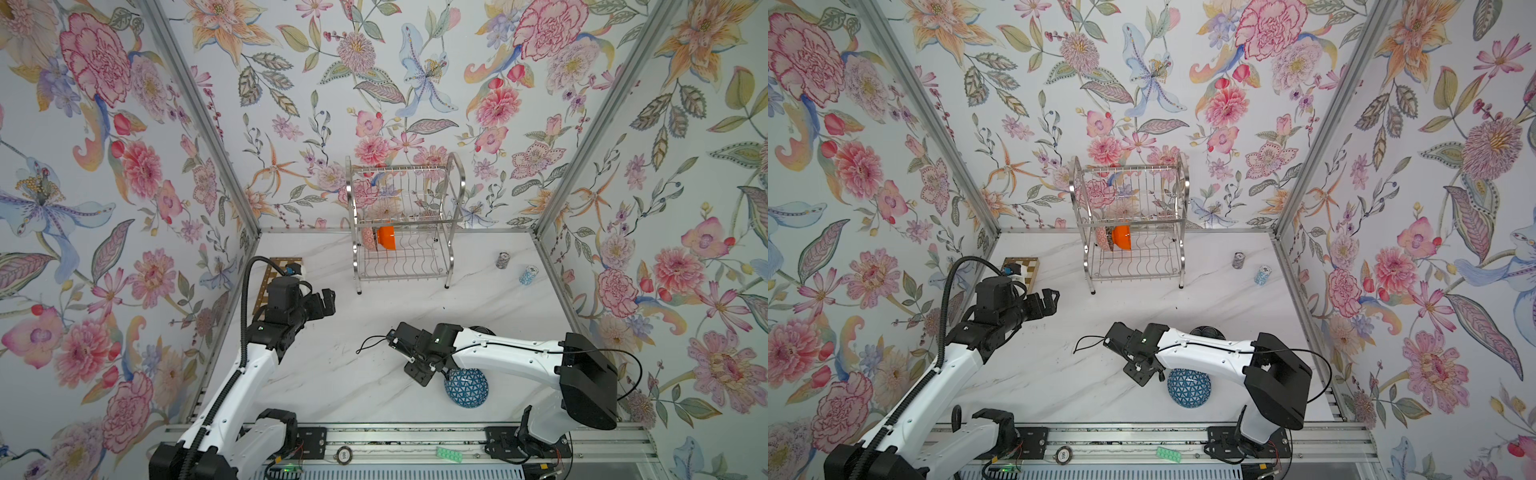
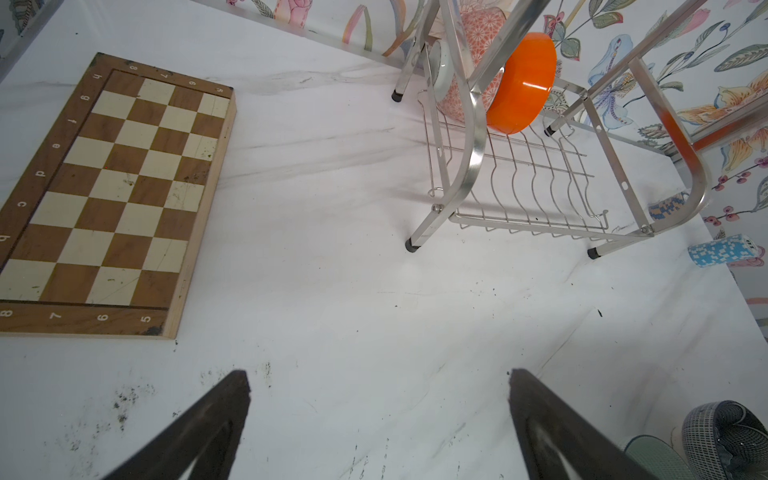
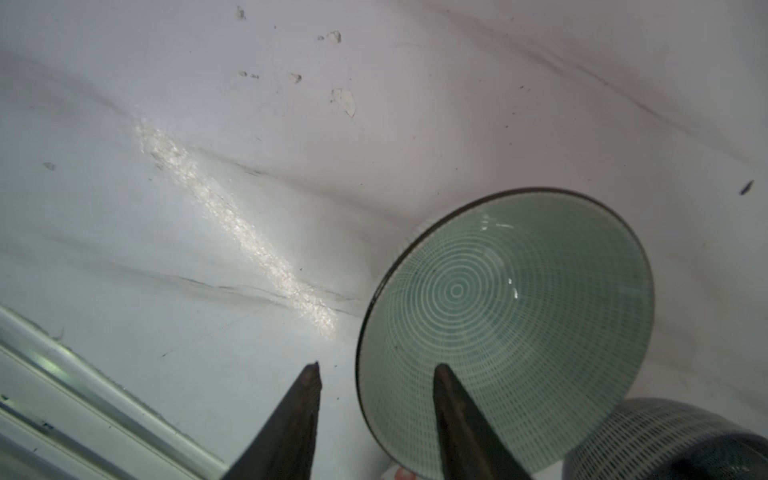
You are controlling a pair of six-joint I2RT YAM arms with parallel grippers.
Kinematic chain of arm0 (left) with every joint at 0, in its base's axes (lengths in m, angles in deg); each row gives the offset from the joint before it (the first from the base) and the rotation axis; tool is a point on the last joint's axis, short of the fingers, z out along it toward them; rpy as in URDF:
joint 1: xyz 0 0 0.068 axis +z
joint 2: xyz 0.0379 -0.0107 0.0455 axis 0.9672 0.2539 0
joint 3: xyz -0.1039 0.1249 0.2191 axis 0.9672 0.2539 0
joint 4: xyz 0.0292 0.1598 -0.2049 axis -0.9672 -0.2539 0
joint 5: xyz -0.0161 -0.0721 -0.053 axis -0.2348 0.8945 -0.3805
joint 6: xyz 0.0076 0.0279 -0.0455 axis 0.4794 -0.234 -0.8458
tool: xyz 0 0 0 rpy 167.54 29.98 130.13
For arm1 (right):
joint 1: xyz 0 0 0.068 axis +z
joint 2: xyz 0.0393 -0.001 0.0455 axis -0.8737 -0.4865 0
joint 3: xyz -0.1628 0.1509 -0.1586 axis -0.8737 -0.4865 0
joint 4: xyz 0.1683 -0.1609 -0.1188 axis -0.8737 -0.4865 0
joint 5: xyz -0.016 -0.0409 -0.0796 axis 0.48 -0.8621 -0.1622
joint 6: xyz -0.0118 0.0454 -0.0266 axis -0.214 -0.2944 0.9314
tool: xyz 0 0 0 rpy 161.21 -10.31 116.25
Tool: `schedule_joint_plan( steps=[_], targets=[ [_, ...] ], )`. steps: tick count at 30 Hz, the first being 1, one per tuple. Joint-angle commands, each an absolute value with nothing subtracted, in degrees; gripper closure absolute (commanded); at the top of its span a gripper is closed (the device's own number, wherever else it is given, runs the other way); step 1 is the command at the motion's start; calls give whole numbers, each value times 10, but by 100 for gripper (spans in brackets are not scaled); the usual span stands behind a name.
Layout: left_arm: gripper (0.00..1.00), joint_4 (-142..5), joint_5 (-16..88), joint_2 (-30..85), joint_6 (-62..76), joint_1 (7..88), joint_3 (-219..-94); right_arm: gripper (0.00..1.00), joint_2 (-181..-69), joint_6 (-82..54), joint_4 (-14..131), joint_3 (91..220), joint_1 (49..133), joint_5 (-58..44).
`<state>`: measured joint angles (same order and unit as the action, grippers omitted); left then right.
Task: Load bowls into a dish rack
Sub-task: Pick up the bowl from the center of the table.
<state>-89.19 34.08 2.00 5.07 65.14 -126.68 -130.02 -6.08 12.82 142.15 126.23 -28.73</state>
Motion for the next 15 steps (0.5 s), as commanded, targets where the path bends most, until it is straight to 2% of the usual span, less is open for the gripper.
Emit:
schedule_joint_plan(
  steps=[1, 8, 15],
  targets=[
    [1, -899, 336, 27, 62, 648, -1266, 54, -1315, -70, 111, 1435, 1272, -271],
    [1, -900, 335, 24, 62, 648, -1264, 60, -1342, -78, 102, 1437, 1277, -298],
    [1, -900, 336, 23, 61, 648, -1265, 73, -1348, -85, 91, 1439, 1280, -314]
  ],
)
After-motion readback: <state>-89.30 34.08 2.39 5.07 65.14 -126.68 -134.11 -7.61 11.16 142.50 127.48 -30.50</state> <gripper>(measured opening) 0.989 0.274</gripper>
